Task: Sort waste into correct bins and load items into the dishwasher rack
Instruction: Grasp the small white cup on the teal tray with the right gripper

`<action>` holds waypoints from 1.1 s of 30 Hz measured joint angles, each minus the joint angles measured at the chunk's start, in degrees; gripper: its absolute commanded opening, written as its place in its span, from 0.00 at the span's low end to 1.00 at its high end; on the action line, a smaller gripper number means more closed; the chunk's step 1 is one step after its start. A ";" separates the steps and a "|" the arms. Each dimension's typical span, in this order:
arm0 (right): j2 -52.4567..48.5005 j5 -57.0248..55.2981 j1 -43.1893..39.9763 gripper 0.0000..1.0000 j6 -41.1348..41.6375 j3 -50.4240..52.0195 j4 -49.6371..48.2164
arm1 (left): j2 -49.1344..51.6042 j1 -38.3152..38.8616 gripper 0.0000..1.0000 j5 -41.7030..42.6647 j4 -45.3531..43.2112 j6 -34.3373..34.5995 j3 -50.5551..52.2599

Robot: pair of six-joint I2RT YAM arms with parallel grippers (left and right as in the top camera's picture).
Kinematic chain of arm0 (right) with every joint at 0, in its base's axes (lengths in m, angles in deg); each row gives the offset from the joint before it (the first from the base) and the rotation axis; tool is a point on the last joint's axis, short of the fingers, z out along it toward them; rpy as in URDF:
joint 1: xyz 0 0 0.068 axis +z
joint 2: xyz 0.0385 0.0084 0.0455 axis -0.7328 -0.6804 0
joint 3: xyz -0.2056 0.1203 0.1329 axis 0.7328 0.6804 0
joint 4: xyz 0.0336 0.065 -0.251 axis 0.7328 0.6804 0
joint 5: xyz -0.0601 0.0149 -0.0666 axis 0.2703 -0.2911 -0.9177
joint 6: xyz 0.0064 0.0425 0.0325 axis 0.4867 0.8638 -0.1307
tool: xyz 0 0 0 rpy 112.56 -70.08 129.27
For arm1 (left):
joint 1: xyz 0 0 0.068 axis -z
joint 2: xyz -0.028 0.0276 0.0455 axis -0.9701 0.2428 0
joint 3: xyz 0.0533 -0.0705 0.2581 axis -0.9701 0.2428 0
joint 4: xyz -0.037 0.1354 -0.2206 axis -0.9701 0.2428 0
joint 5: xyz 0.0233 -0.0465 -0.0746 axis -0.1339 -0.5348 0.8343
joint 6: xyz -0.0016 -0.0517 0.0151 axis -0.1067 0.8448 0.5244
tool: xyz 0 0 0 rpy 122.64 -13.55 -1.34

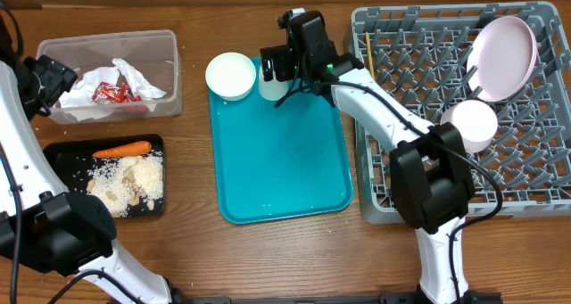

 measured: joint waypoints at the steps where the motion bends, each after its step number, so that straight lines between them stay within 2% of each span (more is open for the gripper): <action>1: -0.09 0.33 0.00 1.00 -0.04 0.00 0.04 | 0.00 0.00 1.00 0.00 0.00 0.00 -0.02; 17: -4.98 1.79 1.55 0.99 -0.07 0.00 -0.22 | 0.00 0.00 1.00 0.00 -0.02 0.00 0.00; 25: -4.98 0.15 2.19 0.92 -0.11 0.00 -0.90 | 0.00 0.00 1.00 0.00 -0.02 0.00 0.00; 26: -4.98 0.02 2.19 0.90 -0.09 0.00 -0.90 | 0.00 0.00 1.00 0.00 -0.02 0.00 0.00; 27: -4.98 -0.09 2.19 0.83 -0.07 0.00 -0.92 | 0.00 0.00 1.00 0.00 0.00 0.00 0.00; 29: -4.98 -0.35 2.19 0.77 -0.17 0.00 -0.92 | 0.00 0.00 1.00 0.00 0.00 0.00 0.00; 33: -4.98 -0.61 2.19 0.74 -0.24 0.00 -0.87 | 0.00 0.00 1.00 0.02 0.00 0.00 -0.02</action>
